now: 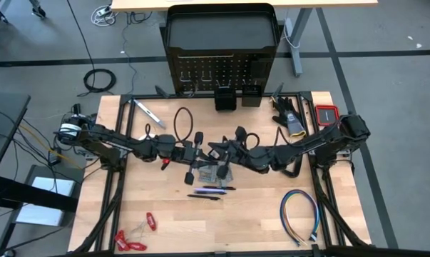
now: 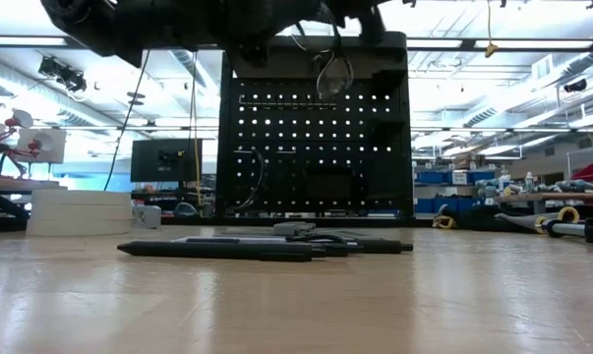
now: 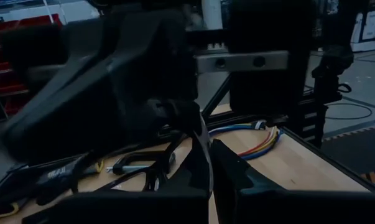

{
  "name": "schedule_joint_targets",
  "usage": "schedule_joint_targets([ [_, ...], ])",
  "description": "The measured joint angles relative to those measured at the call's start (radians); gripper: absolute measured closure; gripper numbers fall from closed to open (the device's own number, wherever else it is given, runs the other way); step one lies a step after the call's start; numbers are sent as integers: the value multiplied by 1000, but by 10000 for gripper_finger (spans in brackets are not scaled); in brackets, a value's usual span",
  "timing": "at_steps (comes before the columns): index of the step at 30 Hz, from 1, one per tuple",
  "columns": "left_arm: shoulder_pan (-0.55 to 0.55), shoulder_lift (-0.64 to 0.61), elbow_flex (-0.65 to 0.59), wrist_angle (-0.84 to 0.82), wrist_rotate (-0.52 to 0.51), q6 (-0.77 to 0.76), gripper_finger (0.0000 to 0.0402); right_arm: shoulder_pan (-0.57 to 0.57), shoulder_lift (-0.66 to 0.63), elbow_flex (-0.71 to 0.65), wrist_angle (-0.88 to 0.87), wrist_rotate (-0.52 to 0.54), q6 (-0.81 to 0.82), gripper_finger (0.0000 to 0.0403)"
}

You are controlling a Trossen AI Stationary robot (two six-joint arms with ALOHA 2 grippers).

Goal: Hang tools onto peg board
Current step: Hang the black safety glasses on the peg board

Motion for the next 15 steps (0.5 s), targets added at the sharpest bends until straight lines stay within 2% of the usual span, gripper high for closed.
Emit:
schedule_joint_targets([
  [8, 0, 1, -1, -1, 3, 3, 399, -63, -1, 1, -28, -196, 146, 394],
  [13, -1, 1, -1, -1, -34, 23, 399, -66, -1, 2, -37, -193, 148, 394],
  [15, -1, 2, -1, -2, -55, 23, 399, -47, -9, 2, -45, -133, 124, 394],
])
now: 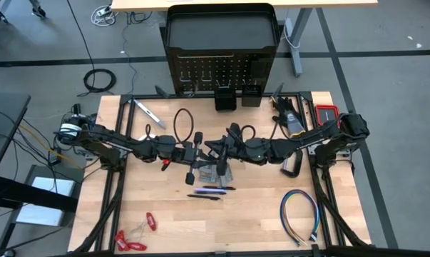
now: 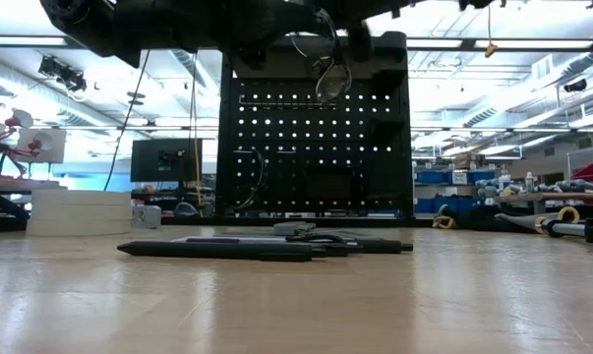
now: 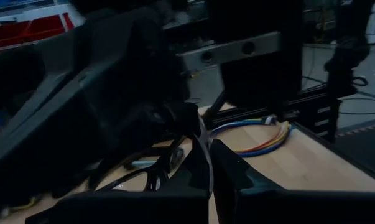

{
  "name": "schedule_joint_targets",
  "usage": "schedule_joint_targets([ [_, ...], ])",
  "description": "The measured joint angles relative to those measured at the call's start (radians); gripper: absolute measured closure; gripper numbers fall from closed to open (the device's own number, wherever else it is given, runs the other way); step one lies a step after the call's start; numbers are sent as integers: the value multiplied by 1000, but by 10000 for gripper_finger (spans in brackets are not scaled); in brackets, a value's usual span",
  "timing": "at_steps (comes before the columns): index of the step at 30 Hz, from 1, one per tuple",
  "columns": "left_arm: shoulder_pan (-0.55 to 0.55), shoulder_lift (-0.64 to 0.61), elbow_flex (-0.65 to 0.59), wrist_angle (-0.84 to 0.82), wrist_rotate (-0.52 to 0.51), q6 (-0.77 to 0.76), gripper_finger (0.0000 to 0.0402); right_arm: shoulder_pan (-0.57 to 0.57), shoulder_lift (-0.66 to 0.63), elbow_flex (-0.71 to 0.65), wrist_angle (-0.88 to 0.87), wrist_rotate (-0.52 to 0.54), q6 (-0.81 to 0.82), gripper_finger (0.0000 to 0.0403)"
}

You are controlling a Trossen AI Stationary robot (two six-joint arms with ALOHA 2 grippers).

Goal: Hang tools onto peg board
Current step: Hang the black safety glasses on the peg board

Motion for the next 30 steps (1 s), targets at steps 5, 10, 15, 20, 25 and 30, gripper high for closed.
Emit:
schedule_joint_targets([
  [5, 1, 0, 1, 33, -59, 3, 398, 61, -41, 0, -30, 182, -46, 394],
  [10, 2, -1, 1, 50, -65, 6, 399, 75, -40, 0, -33, 233, -10, 394],
  [15, 2, -1, 1, 42, -58, 5, 398, 53, -39, 0, -58, 183, 73, 394],
  [20, 0, -1, 0, 42, -59, 6, 398, 24, -40, 0, -80, 72, 172, 394],
  [25, 0, 0, -1, 40, -67, 8, 399, 3, -42, 1, -114, 13, 271, 394],
  [30, 1, 0, -1, 42, -85, 11, 399, -1, -41, 1, -123, 30, 293, 394],
])
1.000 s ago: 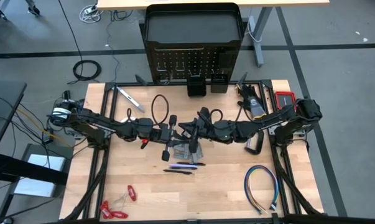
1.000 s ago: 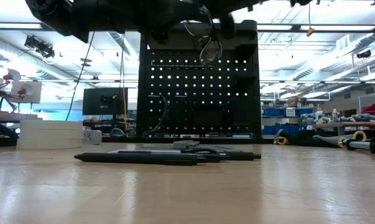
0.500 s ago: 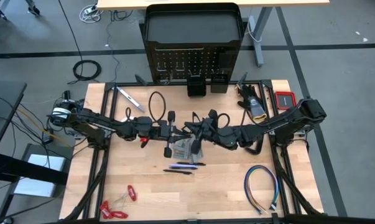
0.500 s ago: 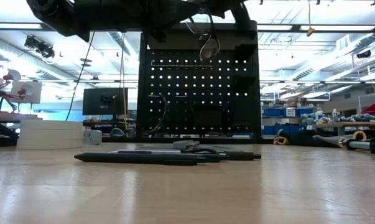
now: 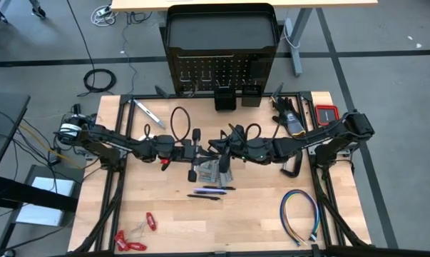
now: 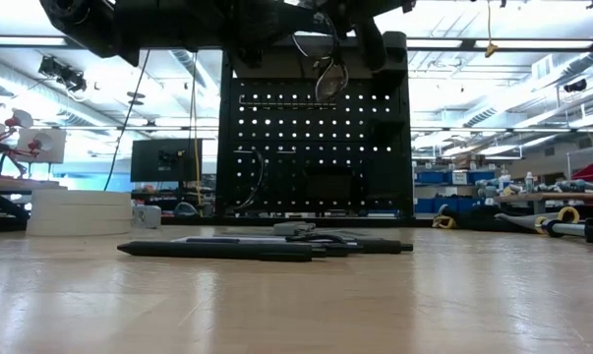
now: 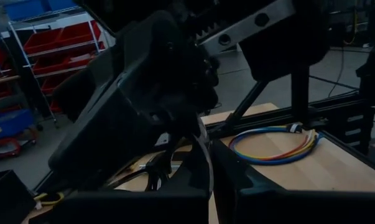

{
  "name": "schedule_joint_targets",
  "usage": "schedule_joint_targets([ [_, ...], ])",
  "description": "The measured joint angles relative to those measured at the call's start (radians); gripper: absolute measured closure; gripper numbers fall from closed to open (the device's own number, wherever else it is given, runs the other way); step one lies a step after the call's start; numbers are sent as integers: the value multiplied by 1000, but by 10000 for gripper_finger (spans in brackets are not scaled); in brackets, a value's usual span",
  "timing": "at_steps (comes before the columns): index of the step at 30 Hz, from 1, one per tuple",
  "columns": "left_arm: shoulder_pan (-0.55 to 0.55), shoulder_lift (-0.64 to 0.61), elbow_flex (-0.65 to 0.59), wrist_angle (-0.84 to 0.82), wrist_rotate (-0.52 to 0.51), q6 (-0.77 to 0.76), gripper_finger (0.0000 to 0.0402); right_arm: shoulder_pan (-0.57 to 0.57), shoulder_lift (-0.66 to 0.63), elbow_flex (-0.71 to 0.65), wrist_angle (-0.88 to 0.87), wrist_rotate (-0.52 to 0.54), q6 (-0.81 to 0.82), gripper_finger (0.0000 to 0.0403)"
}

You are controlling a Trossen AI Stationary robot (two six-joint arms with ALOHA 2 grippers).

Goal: Hang tools onto peg board
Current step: Hang the black safety glasses on the peg board

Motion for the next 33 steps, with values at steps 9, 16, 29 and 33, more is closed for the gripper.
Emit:
schedule_joint_targets([
  [9, 2, 0, 0, 13, -30, 11, 398, 17, -1, 0, -43, 140, 58, 394],
  [16, 20, 0, 0, 11, -25, 11, 398, 2, 0, 0, -58, 95, 94, 394],
  [29, 30, 0, 0, 19, -23, 10, 399, -37, -1, -1, -81, -94, 162, 396],
  [33, 31, 0, 0, 20, -17, 17, 399, -39, 0, -1, -77, -141, 164, 396],
])
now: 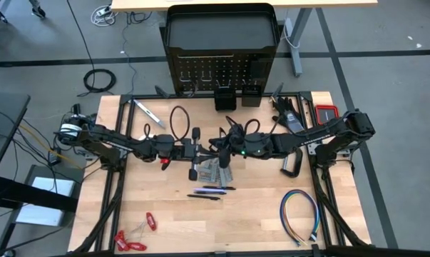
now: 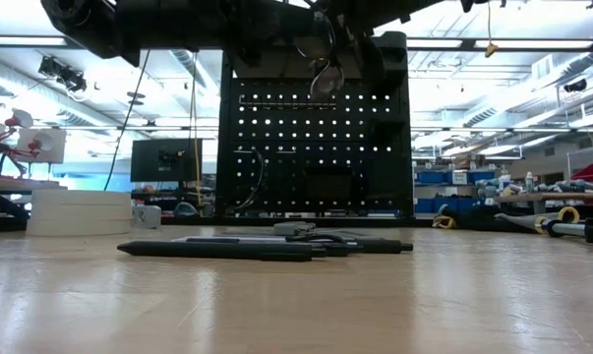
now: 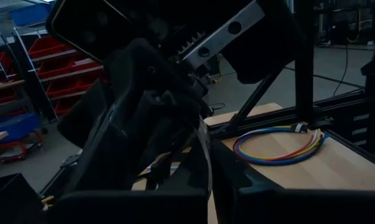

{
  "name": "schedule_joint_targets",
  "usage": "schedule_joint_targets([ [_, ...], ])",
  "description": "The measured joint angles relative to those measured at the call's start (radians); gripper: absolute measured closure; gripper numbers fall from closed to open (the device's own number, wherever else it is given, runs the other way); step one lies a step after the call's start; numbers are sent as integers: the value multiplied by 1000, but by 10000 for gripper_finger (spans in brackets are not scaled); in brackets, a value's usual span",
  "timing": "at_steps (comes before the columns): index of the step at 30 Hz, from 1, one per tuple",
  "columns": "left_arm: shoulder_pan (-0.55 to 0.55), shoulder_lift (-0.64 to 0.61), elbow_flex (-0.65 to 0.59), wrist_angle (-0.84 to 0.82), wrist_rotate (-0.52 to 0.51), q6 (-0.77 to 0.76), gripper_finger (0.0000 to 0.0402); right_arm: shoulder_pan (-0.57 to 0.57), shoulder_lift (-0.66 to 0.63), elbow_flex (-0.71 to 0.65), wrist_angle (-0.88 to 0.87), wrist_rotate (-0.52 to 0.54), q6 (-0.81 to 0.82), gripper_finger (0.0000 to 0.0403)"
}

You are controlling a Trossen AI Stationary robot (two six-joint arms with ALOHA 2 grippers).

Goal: Hang tools onto peg board
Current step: Hang the black safety glasses on the peg board

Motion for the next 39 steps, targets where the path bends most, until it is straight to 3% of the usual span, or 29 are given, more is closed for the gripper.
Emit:
schedule_joint_targets([
  [14, 1, 0, 0, 7, 1, -2, 399, -2, 2, -1, 32, -91, -4, 396],
  [22, 1, 0, 0, 12, 52, -9, 399, -3, 3, -1, 38, -201, -38, 396],
  [29, 1, 0, 2, 12, 52, -27, 399, -3, -16, -1, 24, -123, -70, 396],
  [33, -3, -1, 6, 28, 50, -27, 399, 8, -86, -1, -81, -62, -108, 396],
  [39, 6, -16, 11, 23, 52, -5, 399, 78, -196, -3, -214, 24, -316, 387],
])
